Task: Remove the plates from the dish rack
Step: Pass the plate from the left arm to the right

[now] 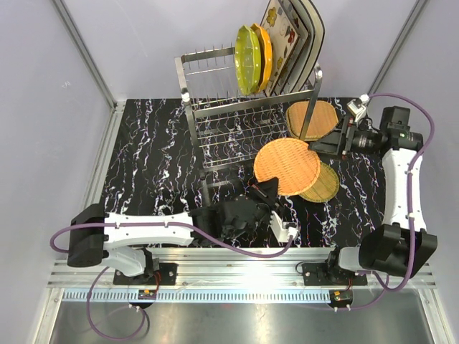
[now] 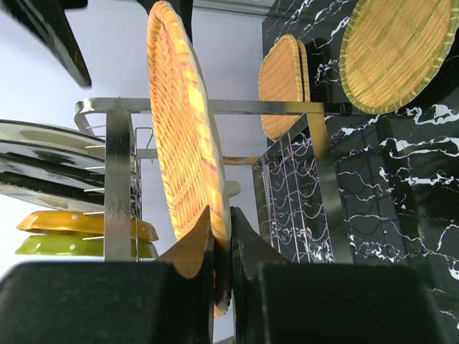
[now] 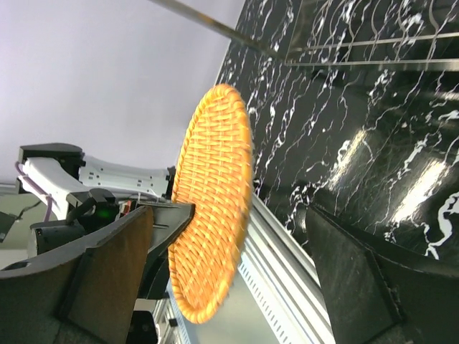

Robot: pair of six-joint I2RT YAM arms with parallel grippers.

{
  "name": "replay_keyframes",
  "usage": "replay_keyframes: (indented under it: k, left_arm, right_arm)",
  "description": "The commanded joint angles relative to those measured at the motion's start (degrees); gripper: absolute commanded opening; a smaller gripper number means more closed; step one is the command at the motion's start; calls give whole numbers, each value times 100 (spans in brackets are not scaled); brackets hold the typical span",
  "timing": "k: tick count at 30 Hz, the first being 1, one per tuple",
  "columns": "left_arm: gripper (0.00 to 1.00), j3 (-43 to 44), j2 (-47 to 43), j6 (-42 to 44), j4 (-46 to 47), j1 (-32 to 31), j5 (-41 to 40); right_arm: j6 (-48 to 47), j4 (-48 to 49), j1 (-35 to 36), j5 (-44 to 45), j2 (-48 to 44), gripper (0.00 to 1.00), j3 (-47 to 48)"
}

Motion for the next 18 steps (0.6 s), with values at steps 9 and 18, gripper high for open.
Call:
replay_keyframes:
  k: [9, 18]
  left_arm:
    - [0, 53, 289, 229, 1002, -23, -54]
    - [0, 36, 412, 229, 1082, -32, -54]
  right_arm:
    - [446, 200, 706, 652, -265, 75, -279]
    - [631, 305, 777, 679, -274, 39, -455]
